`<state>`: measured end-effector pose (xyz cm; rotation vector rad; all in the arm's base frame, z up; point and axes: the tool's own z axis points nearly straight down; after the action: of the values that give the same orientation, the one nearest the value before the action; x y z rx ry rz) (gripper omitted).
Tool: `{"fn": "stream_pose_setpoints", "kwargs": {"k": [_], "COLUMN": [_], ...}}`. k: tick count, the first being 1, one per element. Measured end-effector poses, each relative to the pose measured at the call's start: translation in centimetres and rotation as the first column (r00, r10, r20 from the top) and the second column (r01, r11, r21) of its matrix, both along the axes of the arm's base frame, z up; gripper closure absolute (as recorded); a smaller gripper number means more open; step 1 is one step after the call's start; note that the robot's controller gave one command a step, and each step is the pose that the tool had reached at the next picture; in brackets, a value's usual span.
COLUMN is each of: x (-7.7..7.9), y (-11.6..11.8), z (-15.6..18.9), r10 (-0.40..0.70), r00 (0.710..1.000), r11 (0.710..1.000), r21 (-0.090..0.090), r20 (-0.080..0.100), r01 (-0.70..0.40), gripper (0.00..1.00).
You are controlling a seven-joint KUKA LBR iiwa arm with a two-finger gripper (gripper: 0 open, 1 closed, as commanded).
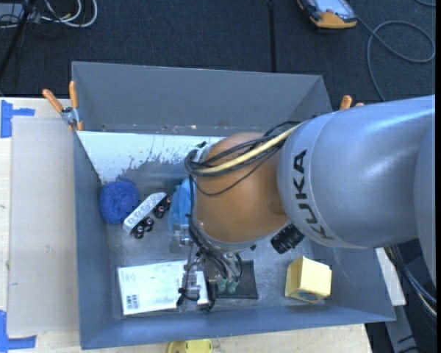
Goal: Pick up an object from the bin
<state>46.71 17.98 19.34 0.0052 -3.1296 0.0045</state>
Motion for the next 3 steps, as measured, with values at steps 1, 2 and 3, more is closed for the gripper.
{"fn": "stream_pose_setpoints", "kwargs": {"k": [1, 2, 3], "x": [0.2, 2.3, 2.3], "y": [-0.1, -4.6, -7.0], "z": [0.4, -1.9, -3.8], "r10": [-0.005, 0.094, 0.119], "r00": [1.000, 0.995, 0.993], "r11": [1.000, 0.996, 0.993], "r21": [0.002, 0.003, 0.001], "r20": [0.008, 0.009, 0.005], "r01": [0.005, -0.094, -0.119], "gripper": [0.00, 0.00, 0.00]}}
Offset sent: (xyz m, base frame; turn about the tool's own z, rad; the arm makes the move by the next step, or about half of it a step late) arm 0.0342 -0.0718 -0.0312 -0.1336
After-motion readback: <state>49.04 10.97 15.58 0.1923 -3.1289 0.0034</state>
